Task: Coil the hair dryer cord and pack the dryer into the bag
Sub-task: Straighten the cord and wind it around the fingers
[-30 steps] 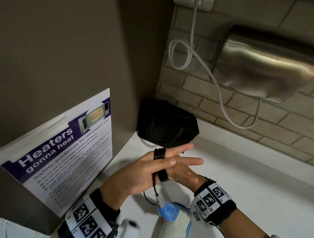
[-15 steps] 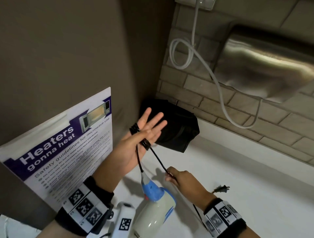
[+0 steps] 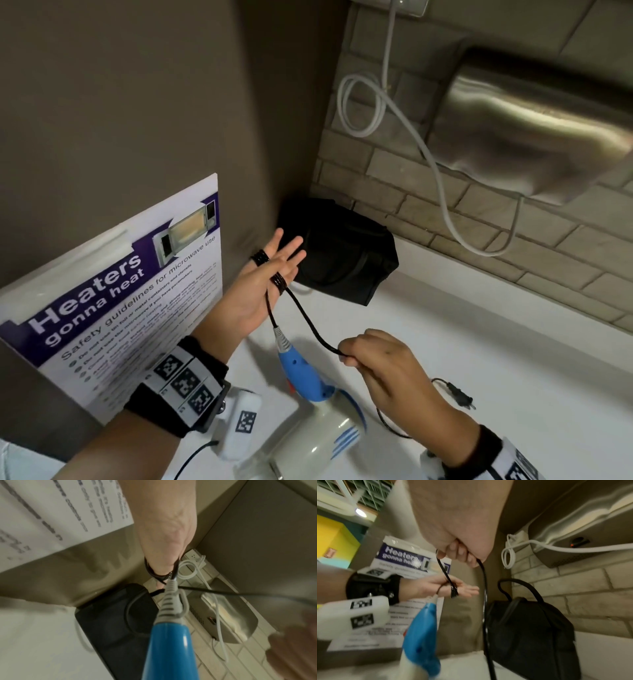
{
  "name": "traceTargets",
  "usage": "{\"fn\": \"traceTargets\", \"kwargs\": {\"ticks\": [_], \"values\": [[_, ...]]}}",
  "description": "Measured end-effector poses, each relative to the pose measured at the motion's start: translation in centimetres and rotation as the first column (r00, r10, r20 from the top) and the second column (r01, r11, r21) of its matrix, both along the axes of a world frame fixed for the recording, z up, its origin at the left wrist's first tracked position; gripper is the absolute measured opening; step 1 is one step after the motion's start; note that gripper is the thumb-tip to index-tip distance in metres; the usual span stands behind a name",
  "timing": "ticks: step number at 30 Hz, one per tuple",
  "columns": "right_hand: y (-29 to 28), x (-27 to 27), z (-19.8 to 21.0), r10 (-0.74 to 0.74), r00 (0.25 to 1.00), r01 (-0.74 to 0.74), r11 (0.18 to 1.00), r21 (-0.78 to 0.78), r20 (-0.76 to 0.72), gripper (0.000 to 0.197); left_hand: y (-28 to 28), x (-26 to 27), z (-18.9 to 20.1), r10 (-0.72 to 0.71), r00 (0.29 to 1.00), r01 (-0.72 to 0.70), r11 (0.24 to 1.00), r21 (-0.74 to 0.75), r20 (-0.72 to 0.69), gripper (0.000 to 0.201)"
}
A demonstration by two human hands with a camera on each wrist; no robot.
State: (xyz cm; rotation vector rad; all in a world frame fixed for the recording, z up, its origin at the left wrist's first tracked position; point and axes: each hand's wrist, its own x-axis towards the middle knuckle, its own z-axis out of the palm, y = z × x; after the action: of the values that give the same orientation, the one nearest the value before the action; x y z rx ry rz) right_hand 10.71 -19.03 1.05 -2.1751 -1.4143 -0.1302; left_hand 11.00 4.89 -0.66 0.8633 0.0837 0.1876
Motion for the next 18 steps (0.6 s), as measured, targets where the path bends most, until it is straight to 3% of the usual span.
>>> {"fn": "traceTargets", "kwargs": {"ticks": [6, 8, 11, 14, 18], "values": [[1.7, -1.6, 0.3, 0.092, 0.996, -0.091, 0.995, -0.045, 0.020, 0.024, -2.0, 0.3, -1.2, -0.079, 0.989, 0.095, 0.987, 0.129, -0.126, 0.050], [2.1, -1.4, 1.2, 0.111, 0.994, -0.111, 0.994, -0.003, 0.017, 0.012, -2.5, -0.2, -1.8, -0.158, 0.974, 0.188, 0.962, 0.198, -0.160, 0.049], [2.9, 0.1, 3.8, 0.108, 0.992, -0.113, 0.988, 0.106, 0.059, 0.013, -3.3, -1.1, -1.9, -0.283, 0.942, 0.318, 0.924, 0.213, -0.178, 0.044], [3.8, 2.5, 6.2, 0.037, 0.990, -0.058, 0.987, 0.152, 0.137, 0.020, -4.3, -1.9, -0.6, -0.373, 0.919, 0.390, 0.909, 0.147, -0.129, 0.037], [5.2, 5.9, 7.5, -0.055, 0.992, 0.034, 0.983, 0.181, 0.112, 0.012, -4.8, -3.1, 1.1, -0.549, 0.836, 0.542, 0.825, 0.158, -0.005, 0.049]]}}
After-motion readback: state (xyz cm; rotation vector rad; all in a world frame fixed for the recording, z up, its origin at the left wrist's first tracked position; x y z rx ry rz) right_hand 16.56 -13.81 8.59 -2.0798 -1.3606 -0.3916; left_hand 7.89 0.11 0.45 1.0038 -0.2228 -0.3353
